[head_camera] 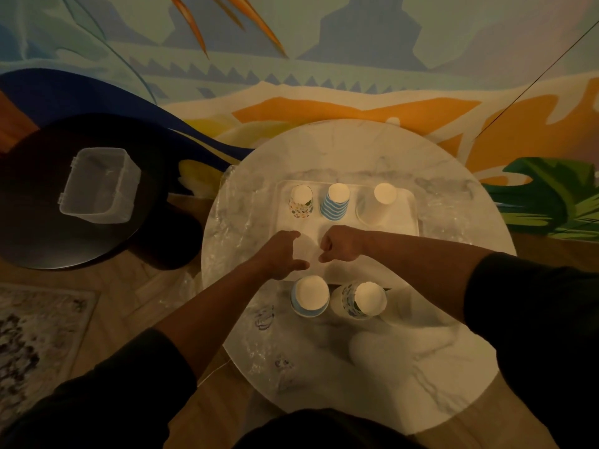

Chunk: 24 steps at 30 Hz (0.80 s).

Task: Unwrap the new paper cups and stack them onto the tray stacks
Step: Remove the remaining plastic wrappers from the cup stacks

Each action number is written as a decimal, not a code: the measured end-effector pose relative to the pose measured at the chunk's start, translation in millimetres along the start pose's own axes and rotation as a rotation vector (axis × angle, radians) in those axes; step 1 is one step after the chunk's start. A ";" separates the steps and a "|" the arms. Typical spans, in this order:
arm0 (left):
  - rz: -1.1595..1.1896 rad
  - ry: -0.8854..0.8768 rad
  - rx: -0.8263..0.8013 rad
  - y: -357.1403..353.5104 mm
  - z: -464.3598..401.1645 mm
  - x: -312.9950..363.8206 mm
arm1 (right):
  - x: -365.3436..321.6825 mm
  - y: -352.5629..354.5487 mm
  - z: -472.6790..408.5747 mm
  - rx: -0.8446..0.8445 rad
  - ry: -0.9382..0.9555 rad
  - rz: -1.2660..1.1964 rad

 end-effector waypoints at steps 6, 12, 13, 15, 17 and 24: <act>0.033 -0.017 0.035 0.4 -1.6 -8.6 | 15.3 2.8 5.3 -0.031 -0.014 0.052; 0.048 -0.035 0.055 -0.1 -1.0 -7.2 | 28.0 12.4 15.7 -0.115 -0.068 0.048; 0.071 -0.031 0.069 0.9 -0.5 -6.9 | 28.5 14.8 15.6 -0.121 -0.068 0.020; 0.123 -0.016 0.096 3.7 -0.3 -6.9 | 26.4 20.0 14.7 -0.101 -0.063 -0.034; 0.165 0.000 0.122 6.1 -0.1 -7.9 | 21.1 23.4 11.4 -0.063 -0.063 -0.078; 0.231 0.046 0.066 0.9 -0.1 -16.9 | -0.8 13.6 -8.0 -0.008 -0.078 -0.146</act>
Point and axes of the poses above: each hand's wrist, its own z-axis away from the middle knuckle, its own y-axis out of the back of the hand, x = y × z, the point moved 7 cm from there along -z, towards the middle knuckle, and after that the axes turned 11 degrees about -x, right-handed, at the moved point
